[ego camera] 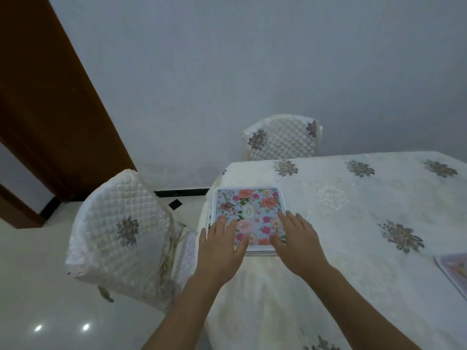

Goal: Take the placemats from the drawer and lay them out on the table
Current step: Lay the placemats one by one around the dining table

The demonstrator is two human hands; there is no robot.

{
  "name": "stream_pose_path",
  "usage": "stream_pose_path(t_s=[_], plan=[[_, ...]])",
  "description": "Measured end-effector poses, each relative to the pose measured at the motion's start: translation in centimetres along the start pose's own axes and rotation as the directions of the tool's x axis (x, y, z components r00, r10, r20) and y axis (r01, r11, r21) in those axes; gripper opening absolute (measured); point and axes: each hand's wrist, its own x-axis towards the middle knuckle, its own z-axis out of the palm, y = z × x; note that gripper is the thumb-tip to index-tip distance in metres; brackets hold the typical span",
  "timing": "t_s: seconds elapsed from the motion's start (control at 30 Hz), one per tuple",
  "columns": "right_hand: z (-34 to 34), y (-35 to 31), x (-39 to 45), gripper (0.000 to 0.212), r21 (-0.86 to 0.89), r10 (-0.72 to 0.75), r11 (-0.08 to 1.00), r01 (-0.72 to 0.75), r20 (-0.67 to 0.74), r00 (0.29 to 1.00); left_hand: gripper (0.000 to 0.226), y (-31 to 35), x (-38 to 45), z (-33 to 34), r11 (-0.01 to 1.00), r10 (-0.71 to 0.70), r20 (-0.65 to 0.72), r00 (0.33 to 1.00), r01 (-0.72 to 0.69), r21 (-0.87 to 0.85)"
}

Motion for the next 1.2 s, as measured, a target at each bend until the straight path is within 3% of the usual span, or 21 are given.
stream_pose_path(t_s=[0.23, 0.43, 0.67, 1.07, 1.2], plan=[[6.6, 0.2, 8.1, 0.064, -0.048, 0.175, 0.984, -0.17, 0.156, 0.972, 0.063, -7.3, 9.2, 5.6, 1.0, 0.001, 0.147, 0.989, 0.0, -0.006], [11.8, 1.7, 11.7, 0.062, -0.063, 0.348, 0.937, -0.343, 0.247, 0.904, 0.05, -11.4, 11.8, 10.2, 1.0, 0.019, 0.231, 0.973, -0.016, -0.012], [13.5, 2.1, 12.3, 0.058, -0.104, 0.438, 0.899, -0.426, 0.16, 0.885, 0.047, -12.3, 13.7, 11.2, 0.999, 0.037, 0.144, 0.989, -0.033, -0.026], [14.2, 2.7, 13.1, 0.078, -0.077, 0.518, 0.855, -0.512, 0.091, 0.851, 0.055, -12.3, 14.4, 12.0, 0.998, -0.02, 0.098, 0.995, 0.025, -0.052], [13.7, 3.3, 13.0, 0.08, -0.095, 0.523, 0.851, -0.516, 0.083, 0.848, 0.067, -12.1, 14.4, 11.8, 0.978, -0.076, 0.119, 0.99, 0.097, -0.185]])
